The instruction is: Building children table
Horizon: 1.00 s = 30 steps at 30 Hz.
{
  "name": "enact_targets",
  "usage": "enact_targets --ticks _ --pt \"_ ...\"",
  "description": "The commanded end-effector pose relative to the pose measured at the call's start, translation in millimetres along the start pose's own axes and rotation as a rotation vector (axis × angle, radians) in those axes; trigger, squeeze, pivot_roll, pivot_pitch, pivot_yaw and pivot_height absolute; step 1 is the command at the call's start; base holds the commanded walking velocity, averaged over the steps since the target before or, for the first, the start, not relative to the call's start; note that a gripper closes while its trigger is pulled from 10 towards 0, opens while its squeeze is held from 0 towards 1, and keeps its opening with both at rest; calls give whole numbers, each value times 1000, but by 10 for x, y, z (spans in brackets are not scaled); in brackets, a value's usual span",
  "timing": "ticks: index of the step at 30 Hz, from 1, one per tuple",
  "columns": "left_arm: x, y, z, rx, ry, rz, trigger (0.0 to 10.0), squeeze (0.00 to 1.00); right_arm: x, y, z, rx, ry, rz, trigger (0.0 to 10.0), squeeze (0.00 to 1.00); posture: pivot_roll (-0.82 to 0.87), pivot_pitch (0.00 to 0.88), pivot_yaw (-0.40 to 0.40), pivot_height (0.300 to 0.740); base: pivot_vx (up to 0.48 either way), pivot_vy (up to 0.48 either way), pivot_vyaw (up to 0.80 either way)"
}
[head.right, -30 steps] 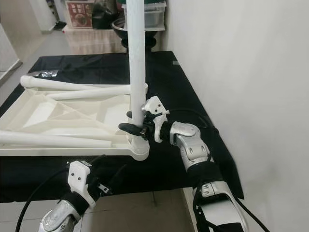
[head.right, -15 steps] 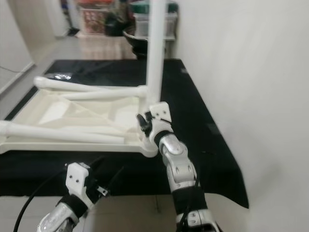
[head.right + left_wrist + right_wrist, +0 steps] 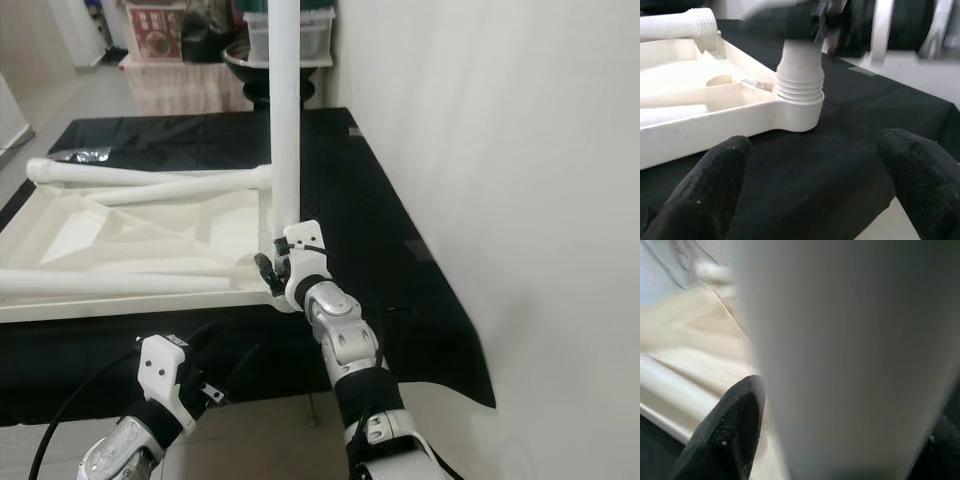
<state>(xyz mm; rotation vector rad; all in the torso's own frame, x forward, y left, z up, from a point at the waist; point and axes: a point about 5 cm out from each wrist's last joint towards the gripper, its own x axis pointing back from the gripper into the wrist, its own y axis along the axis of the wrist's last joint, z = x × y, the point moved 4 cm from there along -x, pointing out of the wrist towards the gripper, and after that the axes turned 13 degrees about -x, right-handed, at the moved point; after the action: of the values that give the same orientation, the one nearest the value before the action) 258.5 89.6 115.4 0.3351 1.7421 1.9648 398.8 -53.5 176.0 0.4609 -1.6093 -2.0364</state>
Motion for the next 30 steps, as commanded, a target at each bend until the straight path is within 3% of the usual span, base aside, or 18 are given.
enact_targets --ticks 1,4,7,12,13,16,17,26,30 --pt "12 -46 3 1 4 22 10000 0 3 12 94 33 113 3 10000 0 56 79 -34 740 0 0 0" --pt "7 -49 1 1 4 22 10000 0 43 30 98 87 191 23 10000 0 55 75 -37 740 0 0 0" --pt "-2 -54 -3 1 5 20 10000 0 143 -2 22 238 326 116 10000 0 58 69 -40 740 0 0 0" --pt "0 -57 -3 -1 9 20 10000 0 173 24 -83 291 335 154 10000 0 62 66 -44 740 0 0 0" --pt "0 -58 -3 -2 11 20 10000 0 178 45 -127 293 326 159 7176 0 63 67 -45 740 0 0 0" --pt "0 -58 -4 -3 12 20 10000 0 183 58 -156 293 324 162 7176 0 63 67 -45 740 0 0 0" --pt "1 -59 -5 -3 13 20 10000 0 193 48 -183 298 322 170 0 0 62 66 -44 740 0 0 0" --pt "10 -52 -4 -3 12 19 10000 0 247 -67 -251 276 346 208 0 0 57 76 -36 740 0 0 0" --pt "16 -47 -6 -3 13 18 10000 0 262 -148 -286 216 310 216 0 0 50 82 -38 740 0 0 0"
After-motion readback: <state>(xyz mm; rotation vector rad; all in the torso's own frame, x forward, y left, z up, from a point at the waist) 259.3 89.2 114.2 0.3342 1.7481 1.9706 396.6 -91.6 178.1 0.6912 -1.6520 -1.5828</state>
